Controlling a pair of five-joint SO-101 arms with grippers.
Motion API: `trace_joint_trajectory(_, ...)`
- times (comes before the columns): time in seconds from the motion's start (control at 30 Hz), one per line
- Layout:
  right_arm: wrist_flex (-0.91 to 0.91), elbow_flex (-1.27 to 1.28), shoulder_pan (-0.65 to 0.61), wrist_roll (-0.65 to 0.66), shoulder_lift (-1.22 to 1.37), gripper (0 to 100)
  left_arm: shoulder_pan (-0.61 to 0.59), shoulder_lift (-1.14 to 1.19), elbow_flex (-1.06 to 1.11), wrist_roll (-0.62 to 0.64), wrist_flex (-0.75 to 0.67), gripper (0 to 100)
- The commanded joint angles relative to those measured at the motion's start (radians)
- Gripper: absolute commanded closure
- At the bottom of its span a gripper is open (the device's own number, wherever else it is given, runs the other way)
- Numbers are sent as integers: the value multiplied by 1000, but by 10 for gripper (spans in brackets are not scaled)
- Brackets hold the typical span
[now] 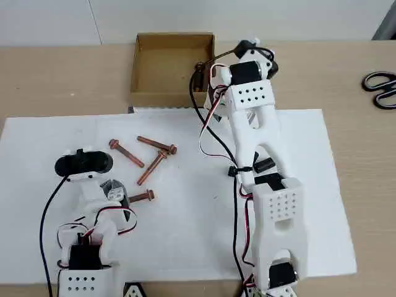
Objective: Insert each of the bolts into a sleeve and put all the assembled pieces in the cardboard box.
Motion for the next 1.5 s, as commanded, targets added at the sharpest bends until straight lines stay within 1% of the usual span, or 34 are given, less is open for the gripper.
trace_joint_trajectory(0.0, -5, -5, 28, -61, 16, 811, 2, -6, -2, -6, -17, 994)
trace_joint_trajectory(0.17, -18, -5, 68, -98, 50, 811, 2, -6, -2, -6, -17, 994)
trace_joint_trajectory(0.4, -79, -3, 105, -100, 54, 811, 2, -6, -2, -6, -17, 994)
trace_joint_trajectory(0.73, -85, -2, 105, -100, 170, 812, 2, -6, -2, -6, -17, 994)
trace_joint_trajectory(1.03, -99, -3, 107, -100, 205, 813, 2, -6, -2, -6, -17, 994)
trace_joint_trajectory(1.1, -99, -3, 105, -100, 205, 842, 2, -6, -2, -6, -17, 994)
trace_joint_trajectory(1.23, -120, -3, 107, -100, 205, 997, 2, -6, -2, -6, -17, 994)
trace_joint_trajectory(1.3, -120, -3, 105, -100, 205, 980, 2, -6, -2, -6, -17, 994)
trace_joint_trajectory(1.47, -114, -3, 105, -97, 196, 995, 2, -6, -2, -6, -17, 994)
